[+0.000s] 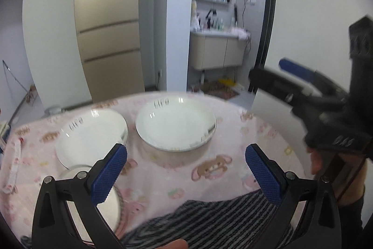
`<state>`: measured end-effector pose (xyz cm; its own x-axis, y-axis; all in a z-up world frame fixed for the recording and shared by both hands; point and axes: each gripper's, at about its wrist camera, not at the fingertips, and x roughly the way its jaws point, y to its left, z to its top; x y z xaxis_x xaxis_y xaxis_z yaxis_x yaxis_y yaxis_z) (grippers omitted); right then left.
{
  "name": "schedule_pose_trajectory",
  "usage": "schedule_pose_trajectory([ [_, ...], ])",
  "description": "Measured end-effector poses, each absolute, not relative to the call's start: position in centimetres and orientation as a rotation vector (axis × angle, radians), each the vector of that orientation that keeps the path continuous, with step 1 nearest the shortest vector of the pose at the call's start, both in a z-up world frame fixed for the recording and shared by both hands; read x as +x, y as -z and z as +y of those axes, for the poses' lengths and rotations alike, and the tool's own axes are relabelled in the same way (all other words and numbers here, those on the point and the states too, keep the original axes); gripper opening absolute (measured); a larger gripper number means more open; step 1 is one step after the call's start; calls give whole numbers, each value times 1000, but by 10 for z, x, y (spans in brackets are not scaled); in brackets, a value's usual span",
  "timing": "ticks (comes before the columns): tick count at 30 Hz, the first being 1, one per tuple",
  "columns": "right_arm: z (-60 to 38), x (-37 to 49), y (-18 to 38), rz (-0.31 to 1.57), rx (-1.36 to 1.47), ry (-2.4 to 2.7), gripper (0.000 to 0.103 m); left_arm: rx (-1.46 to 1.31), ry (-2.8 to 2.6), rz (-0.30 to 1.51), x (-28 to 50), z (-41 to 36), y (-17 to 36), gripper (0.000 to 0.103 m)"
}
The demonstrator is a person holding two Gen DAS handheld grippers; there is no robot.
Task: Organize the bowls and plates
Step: 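Move the left gripper to the rim of the large cat-print 'life' plate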
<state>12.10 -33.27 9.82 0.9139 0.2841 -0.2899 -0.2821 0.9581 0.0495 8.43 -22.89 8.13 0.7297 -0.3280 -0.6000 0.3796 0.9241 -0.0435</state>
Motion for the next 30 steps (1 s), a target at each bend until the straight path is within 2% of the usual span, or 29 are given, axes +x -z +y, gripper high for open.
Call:
schedule_pose_trajectory([
  [19,-370,181,-29,474,79,-248,103,137,267,918,143,-261,6,103],
  [30,-384,203,19,559,144,-250,103,72,241,952,161,-257,15,103],
])
